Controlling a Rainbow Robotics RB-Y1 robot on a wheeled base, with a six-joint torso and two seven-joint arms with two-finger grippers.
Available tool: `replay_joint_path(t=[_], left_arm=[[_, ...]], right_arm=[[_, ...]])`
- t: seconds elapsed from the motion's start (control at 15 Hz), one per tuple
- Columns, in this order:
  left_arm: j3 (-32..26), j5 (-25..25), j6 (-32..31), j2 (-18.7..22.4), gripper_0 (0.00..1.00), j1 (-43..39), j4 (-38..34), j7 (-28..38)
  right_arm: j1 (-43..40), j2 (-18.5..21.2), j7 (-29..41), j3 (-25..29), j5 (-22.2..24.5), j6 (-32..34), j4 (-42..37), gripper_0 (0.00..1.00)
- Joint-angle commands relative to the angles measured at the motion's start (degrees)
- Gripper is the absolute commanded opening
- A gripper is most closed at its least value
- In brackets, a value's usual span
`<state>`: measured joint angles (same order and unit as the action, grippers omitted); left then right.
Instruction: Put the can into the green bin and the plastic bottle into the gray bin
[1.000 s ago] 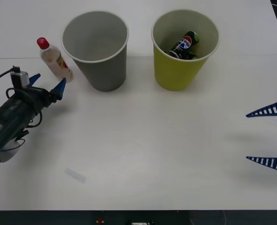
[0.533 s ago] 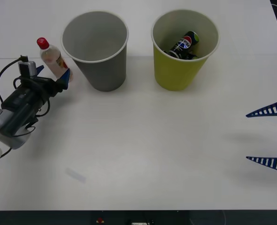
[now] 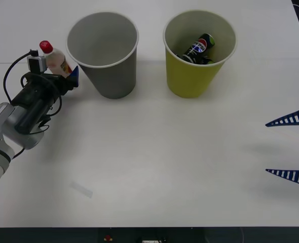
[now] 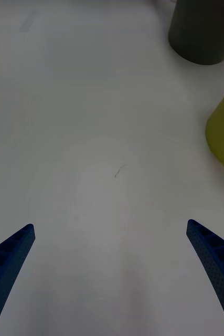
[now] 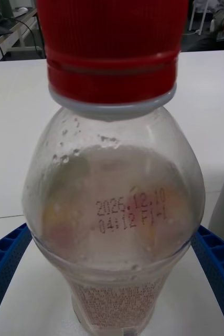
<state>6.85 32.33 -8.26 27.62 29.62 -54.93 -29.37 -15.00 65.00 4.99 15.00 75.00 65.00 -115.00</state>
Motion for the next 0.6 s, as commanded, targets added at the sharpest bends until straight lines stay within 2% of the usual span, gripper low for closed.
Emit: replay_joint_path(t=[0.07,0.13,0.2,0.27,0.6], left_arm=[[-0.1,0.3,0.1,0.0,1.00,0.0,0.0,0.3],[0.0,0.4,0.1,0.0,0.96,0.0,0.0,0.3],[0.0,0.4,0.1,0.0,0.54,0.1,0.0,0.3],[0.0,0.4,0.1,-0.1,0.00,0.1,-0.1,0.4],[0.0,0.8,-0.6,0.0,0.00,0.0,-0.1,0.5]], right_arm=[[0.0,0.0,0.0,0.0,0.0,0.0,0.0,1.00],[0.0,0.0,0.0,0.0,0.0,0.0,0.0,1.00],[0.0,0.0,0.0,0.0,0.0,0.0,0.0,1.00],[0.0,0.0,0.0,0.0,0.0,0.0,0.0,1.00],[0.0,0.0,0.0,0.0,0.0,0.0,0.0,1.00]])
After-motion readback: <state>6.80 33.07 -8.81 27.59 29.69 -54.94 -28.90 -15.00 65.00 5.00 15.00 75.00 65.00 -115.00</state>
